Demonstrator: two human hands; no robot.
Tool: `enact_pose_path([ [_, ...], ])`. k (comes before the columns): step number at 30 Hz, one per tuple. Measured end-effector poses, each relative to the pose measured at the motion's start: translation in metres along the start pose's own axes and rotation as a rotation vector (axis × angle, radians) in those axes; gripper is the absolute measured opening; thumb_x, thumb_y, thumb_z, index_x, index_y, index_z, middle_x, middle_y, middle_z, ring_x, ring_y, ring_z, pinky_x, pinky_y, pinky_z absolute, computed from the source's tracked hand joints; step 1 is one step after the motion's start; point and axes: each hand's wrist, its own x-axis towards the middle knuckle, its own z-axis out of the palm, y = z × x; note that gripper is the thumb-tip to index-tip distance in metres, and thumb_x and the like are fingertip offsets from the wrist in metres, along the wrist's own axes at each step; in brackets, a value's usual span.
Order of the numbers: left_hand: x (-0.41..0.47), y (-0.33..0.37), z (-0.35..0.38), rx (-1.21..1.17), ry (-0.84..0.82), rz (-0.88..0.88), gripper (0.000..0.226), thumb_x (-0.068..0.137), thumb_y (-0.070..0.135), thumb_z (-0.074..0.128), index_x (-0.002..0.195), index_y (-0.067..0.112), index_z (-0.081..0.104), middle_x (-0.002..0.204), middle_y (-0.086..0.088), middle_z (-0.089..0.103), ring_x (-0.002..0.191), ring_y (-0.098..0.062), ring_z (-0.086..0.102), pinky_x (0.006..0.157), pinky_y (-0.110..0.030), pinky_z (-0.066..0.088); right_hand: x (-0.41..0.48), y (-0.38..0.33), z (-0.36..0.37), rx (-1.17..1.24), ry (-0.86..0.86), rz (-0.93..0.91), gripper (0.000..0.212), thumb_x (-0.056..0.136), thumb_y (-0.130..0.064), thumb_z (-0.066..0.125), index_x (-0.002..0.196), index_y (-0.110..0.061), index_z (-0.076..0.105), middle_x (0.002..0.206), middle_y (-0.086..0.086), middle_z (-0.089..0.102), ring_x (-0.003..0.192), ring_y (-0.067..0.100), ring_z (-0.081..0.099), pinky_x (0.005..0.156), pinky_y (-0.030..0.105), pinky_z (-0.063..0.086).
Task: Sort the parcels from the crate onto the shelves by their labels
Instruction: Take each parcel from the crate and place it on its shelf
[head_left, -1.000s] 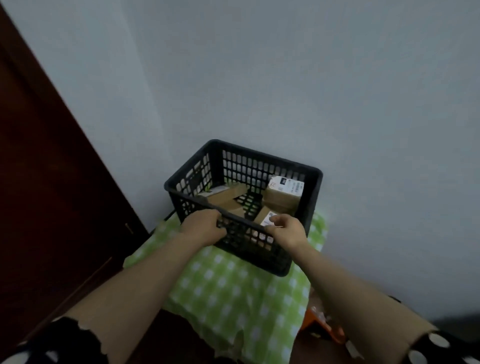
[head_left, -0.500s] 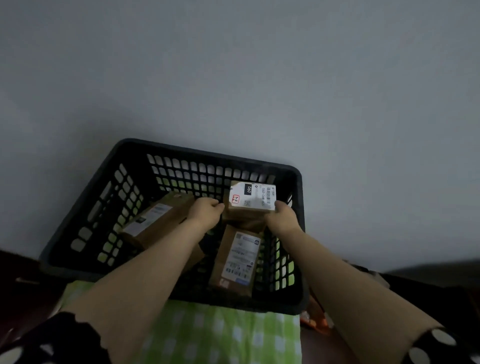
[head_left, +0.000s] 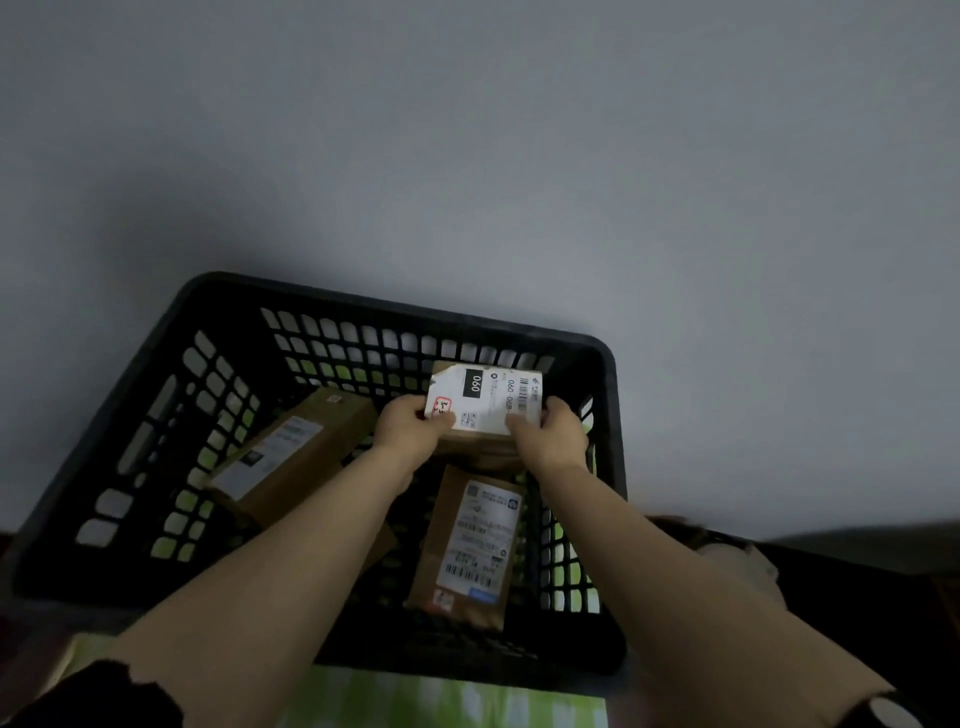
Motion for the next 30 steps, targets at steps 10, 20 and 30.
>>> enact_pose_path([
  [10, -0.127, 0.035, -0.053, -0.441, -0.047, 0.015, 0.061, 0.067, -0.015, 0.075, 0.117, 0.013, 0.056, 0.102, -0.005, 0.069, 0.090, -0.018, 0.067, 0.071, -0.030, 0.058, -0.089, -0.052, -0.055, 0.580, -0.295, -0.206, 0.060, 0.069, 0.001, 0.077, 0.115, -0.033, 0.061, 0.113, 0.006, 0.065, 0.098, 0.021, 0.065, 0.075, 0.036, 0.058],
  [20, -0.297, 0.005, -0.110, -0.638, 0.012, 0.021, 0.057, 0.075, 0.006, 0.074, 0.127, 0.004, 0.050, 0.114, -0.015, 0.068, 0.102, -0.028, 0.067, 0.078, -0.037, 0.059, -0.209, -0.079, -0.070, 0.475, -0.786, -0.470, 0.061, 0.075, 0.004, 0.072, 0.126, -0.024, 0.056, 0.115, 0.007, 0.064, 0.102, 0.031, 0.065, 0.084, 0.051, 0.055],
  [30, -0.448, -0.031, -0.186, -0.875, 0.295, 0.228, 0.032, 0.083, 0.002, 0.062, 0.114, -0.004, 0.060, 0.114, -0.021, 0.066, 0.102, -0.028, 0.066, 0.081, -0.030, 0.057, -0.353, -0.086, -0.024, 0.308, -1.262, -0.572, 0.064, 0.079, 0.011, 0.058, 0.133, -0.024, 0.053, 0.101, 0.011, 0.071, 0.095, 0.028, 0.065, 0.087, 0.043, 0.050],
])
